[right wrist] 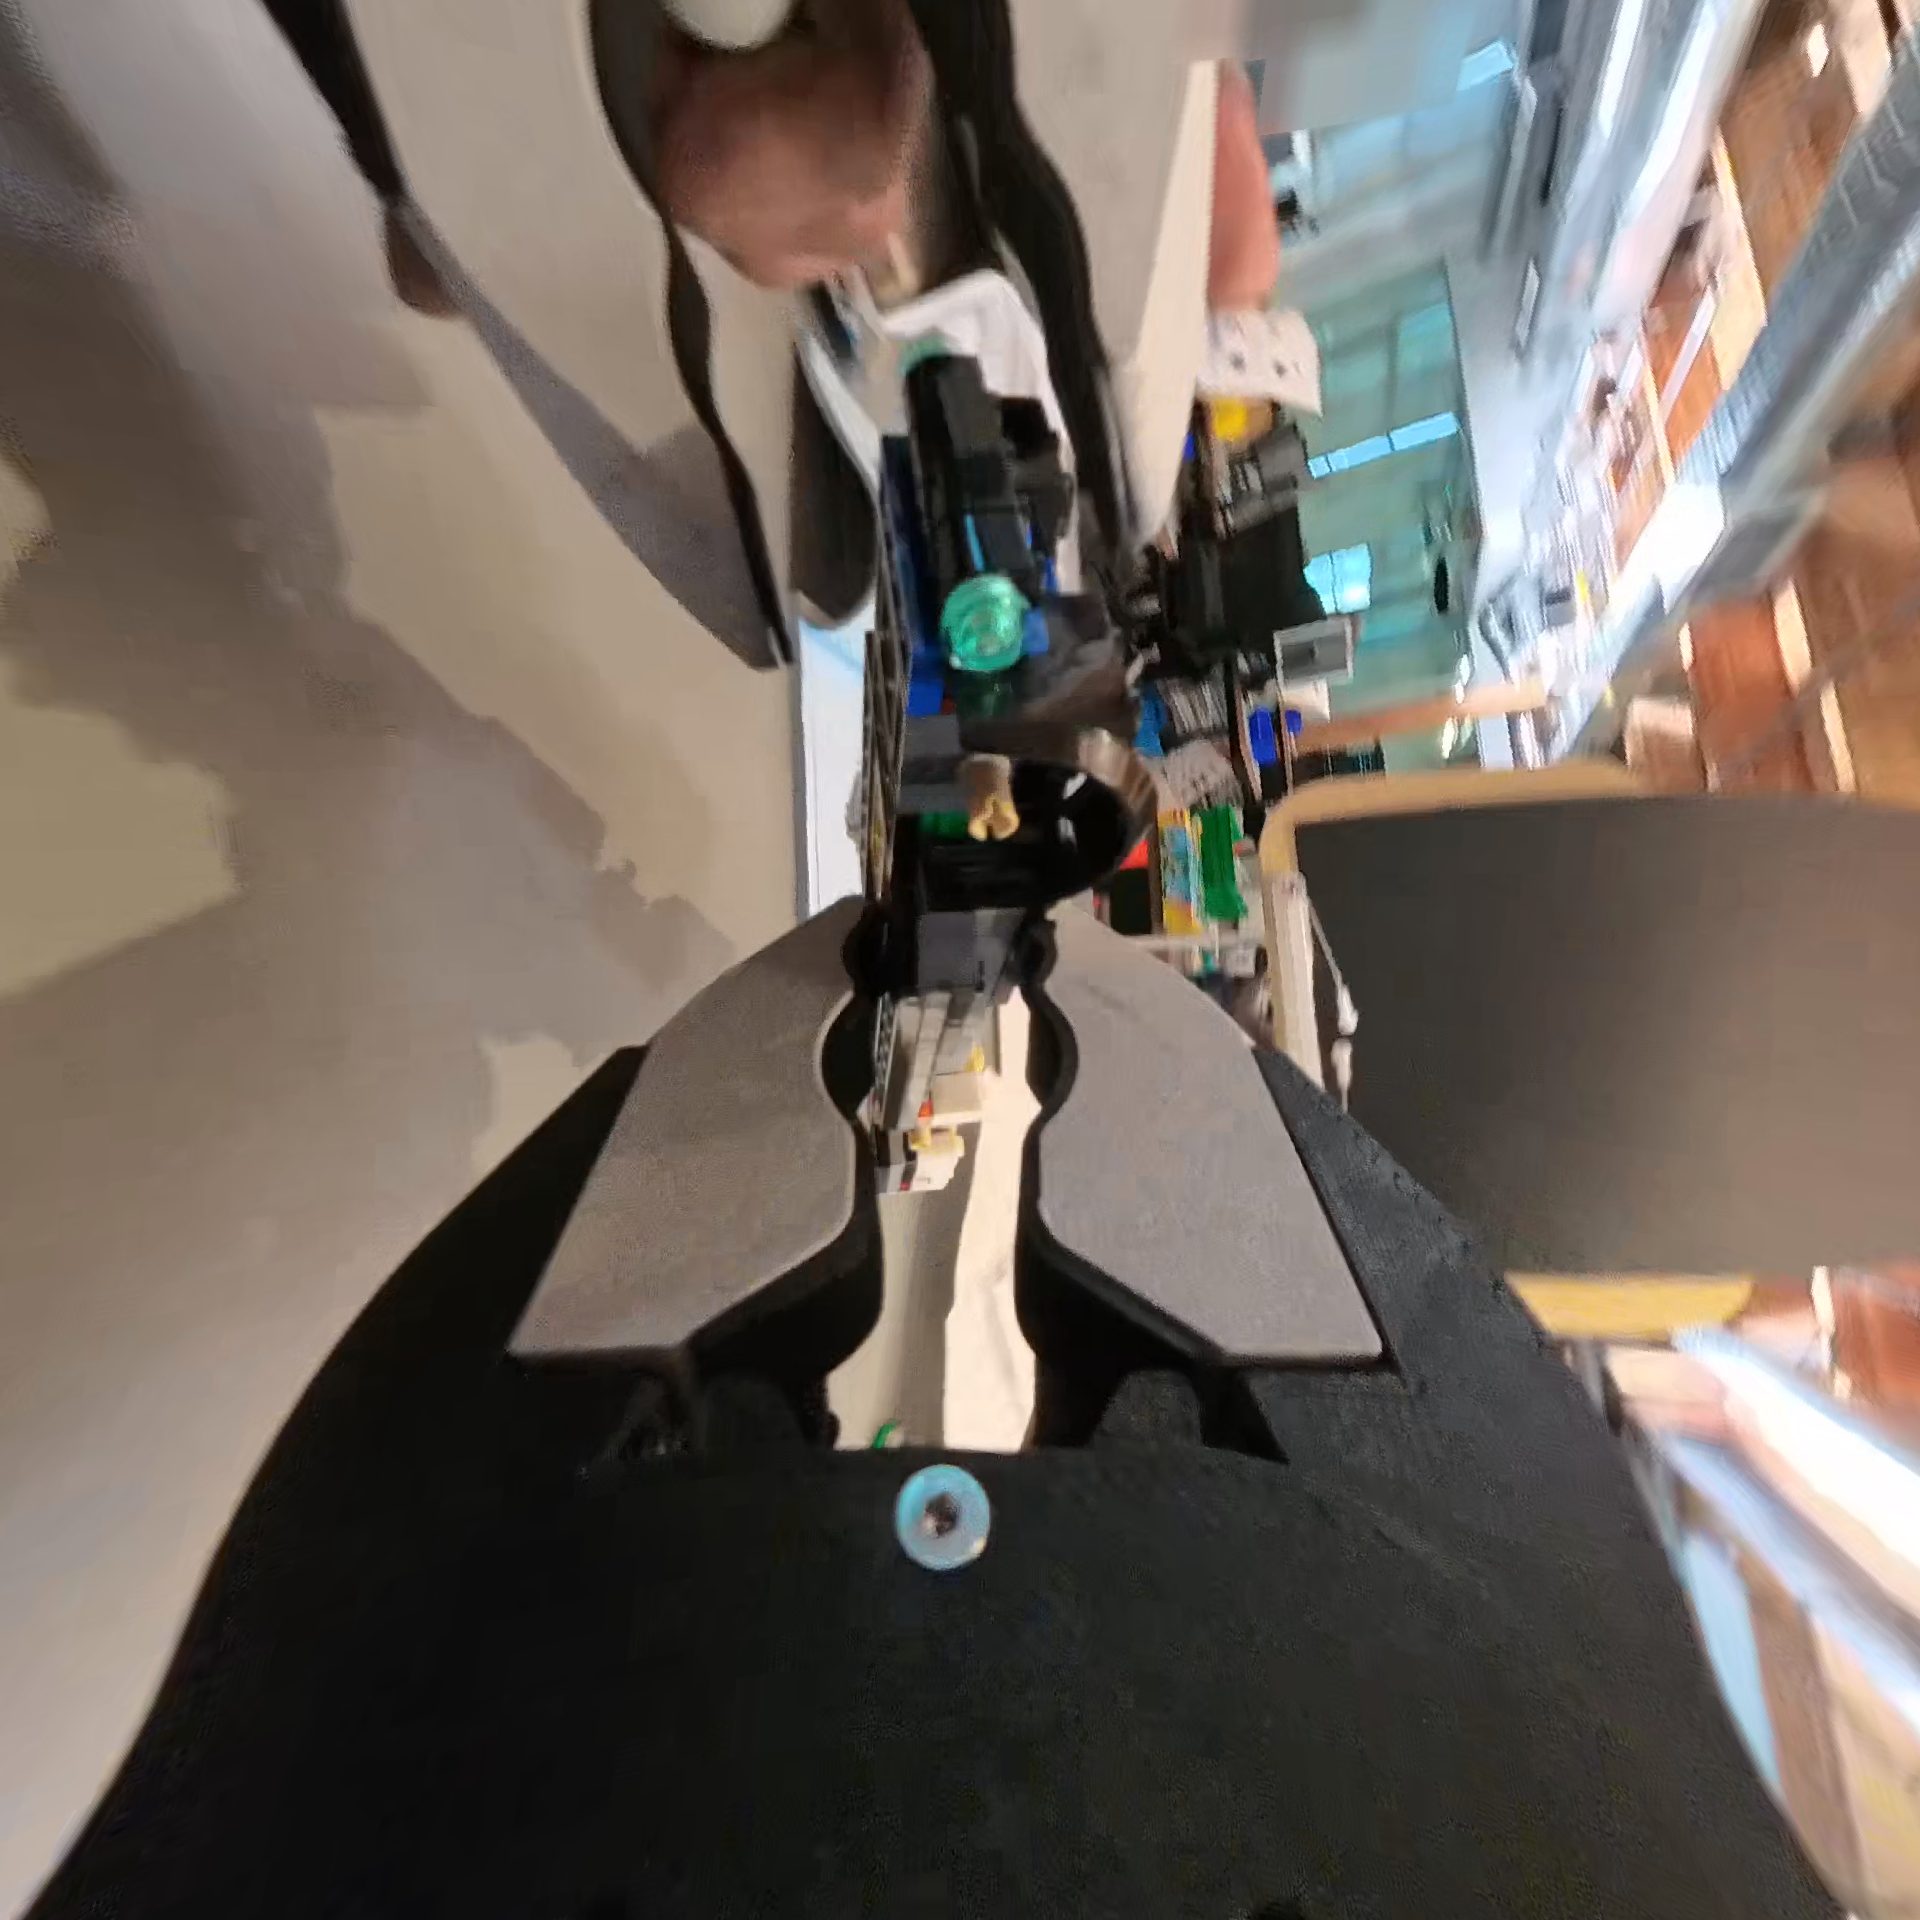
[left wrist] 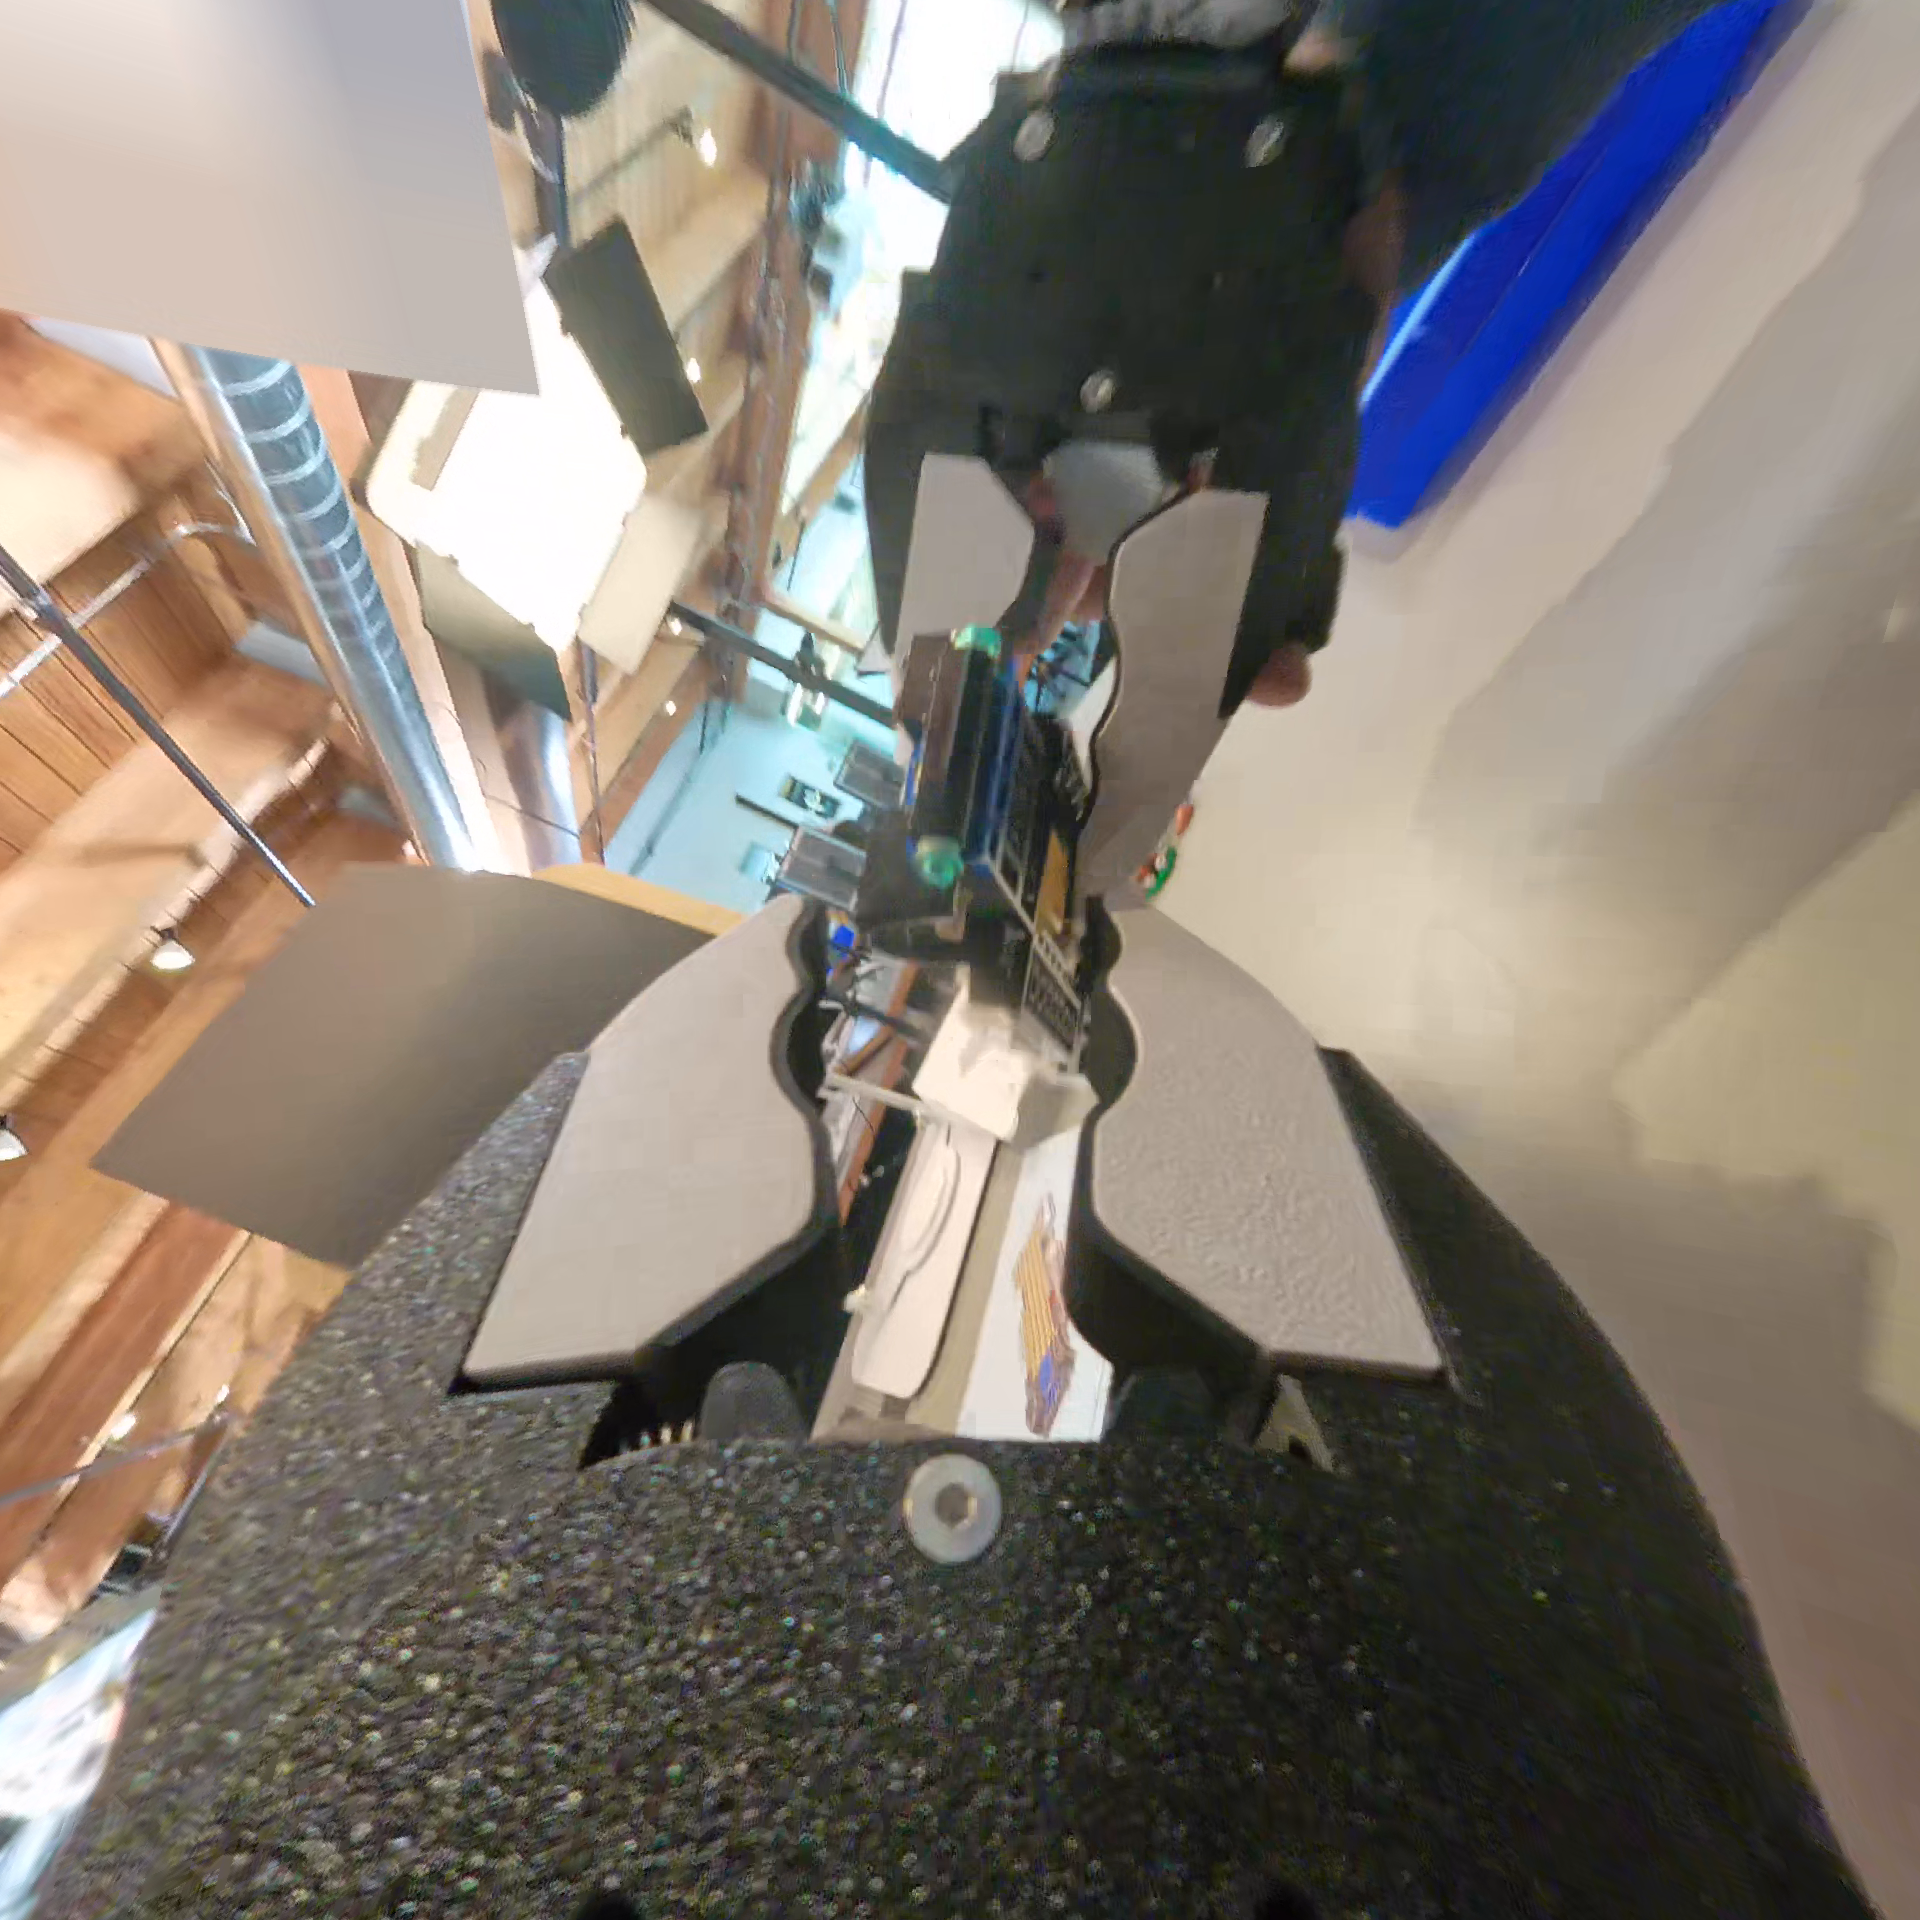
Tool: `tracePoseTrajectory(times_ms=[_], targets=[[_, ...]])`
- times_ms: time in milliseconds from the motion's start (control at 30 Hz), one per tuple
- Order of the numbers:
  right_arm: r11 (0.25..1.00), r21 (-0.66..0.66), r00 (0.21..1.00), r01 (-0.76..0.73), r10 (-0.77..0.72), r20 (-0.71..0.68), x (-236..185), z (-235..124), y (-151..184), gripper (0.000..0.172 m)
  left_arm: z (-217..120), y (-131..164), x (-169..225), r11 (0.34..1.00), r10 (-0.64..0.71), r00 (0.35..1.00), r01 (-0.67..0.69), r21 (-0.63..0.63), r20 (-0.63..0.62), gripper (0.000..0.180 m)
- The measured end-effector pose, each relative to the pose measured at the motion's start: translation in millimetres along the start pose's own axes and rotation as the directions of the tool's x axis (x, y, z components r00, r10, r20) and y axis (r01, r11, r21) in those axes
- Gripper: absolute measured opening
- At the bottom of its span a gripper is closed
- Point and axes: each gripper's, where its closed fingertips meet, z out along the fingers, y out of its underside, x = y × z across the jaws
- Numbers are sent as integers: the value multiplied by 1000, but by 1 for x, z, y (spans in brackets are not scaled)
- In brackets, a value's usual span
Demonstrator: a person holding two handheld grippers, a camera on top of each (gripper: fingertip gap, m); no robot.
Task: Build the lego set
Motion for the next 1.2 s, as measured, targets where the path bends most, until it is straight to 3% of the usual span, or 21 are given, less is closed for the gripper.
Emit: tracePoseTrajectory(times_ms=[133, 233, 467, 800, 1000, 1067, 1200], targets=[[972, -174, 984, -160, 143, -106, -14, 6, 33, 25, 1, 19, 2, 997, -48, 998, 46, -56, -47, 57], [937, -310, 984, -161, 129, -121, -34, 16, 53, 24, 1, 26, 0, 995, -77, 996, 74, -74, -40, 57], [843, -531, 989, 90, -137, -48, -60, 24, 78, 24, 2, 36, -7, 990, -96, 995, 96, -106, 4, 56], [755, -522, 916, 397, -290, 277, -79, 22, 81, 31, 2, 48, -9, 982, -116, 993, 117, -147, 19, 55], [772, -531, 923, 348, -185, 337, -81, 16, 79, 39, 3, 55, -6, 975, -152, 988, 150, -165, 1, 55], [783, -555, 934, 280, -88, 345, -82, 10, 80, 41, 5, 57, -1, 971, -166, 986, 160, -176, -20, 56], [808, -588, 915, 32, 213, 343, -86, -3, 75, 64, 6, 59, 7, 963, -207, 976, 192, -188, -63, 56]])
